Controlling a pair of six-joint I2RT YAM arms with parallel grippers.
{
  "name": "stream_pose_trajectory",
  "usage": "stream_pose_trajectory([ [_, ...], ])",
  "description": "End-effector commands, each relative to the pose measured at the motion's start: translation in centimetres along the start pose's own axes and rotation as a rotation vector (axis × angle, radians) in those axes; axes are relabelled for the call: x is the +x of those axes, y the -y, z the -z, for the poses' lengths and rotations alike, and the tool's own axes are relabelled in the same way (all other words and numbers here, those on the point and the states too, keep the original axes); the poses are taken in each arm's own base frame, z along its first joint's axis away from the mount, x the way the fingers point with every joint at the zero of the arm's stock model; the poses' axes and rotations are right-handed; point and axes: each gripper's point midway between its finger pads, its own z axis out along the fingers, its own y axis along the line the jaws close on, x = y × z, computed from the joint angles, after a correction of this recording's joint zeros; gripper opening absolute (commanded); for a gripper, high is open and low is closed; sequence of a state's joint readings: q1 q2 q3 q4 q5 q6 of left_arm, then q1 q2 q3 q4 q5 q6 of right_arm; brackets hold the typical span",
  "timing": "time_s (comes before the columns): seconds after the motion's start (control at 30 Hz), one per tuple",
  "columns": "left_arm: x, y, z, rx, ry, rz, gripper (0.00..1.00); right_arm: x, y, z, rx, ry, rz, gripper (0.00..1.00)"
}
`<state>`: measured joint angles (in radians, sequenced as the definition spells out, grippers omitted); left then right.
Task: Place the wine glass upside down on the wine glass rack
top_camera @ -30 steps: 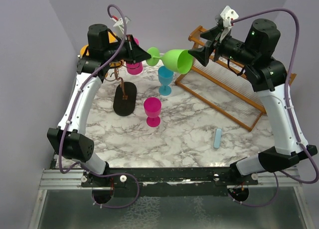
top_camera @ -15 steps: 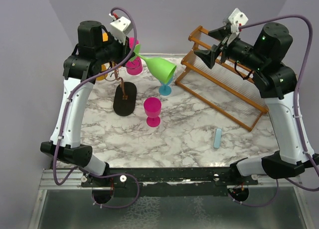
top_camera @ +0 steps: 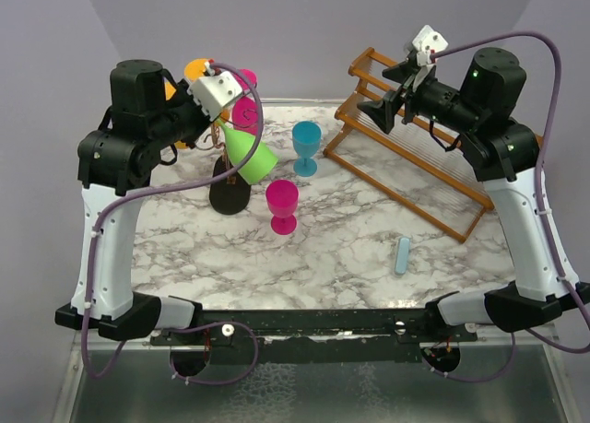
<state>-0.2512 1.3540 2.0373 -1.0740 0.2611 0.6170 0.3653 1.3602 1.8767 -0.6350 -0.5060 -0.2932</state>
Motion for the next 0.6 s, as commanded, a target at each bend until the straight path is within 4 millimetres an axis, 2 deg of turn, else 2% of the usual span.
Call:
stream_pose_trajectory([
  [0.0, 1.9, -0.7, 3.3, -0.059, -0.108, -0.156, 0.0, -1.4, -0.3, 0.9, -0.006, 0.046, 0.02, 0.79],
  [0.17, 3.4, 0.2, 5.4, -0.027, -0.162, -0.277, 0.0, -1.4, -0.6, 1.3, -0.009, 0.052, 0.019, 0.8],
  [0.33, 4.6, 0.2, 6.9, -0.031, -0.217, -0.342, 0.0, -1.3, -0.5, 2.0, 0.003, 0.057, 0.019, 0.81],
  [0.43, 5.6, -0.2, 7.7, -0.044, -0.272, -0.377, 0.0, -1.3, -0.3, 2.3, 0.009, 0.058, 0.018, 0.82],
  [0.57, 7.4, -1.7, 8.2, -0.104, -0.387, -0.403, 0.0, -1.1, -0.2, 2.3, 0.01, 0.055, 0.016, 0.82],
])
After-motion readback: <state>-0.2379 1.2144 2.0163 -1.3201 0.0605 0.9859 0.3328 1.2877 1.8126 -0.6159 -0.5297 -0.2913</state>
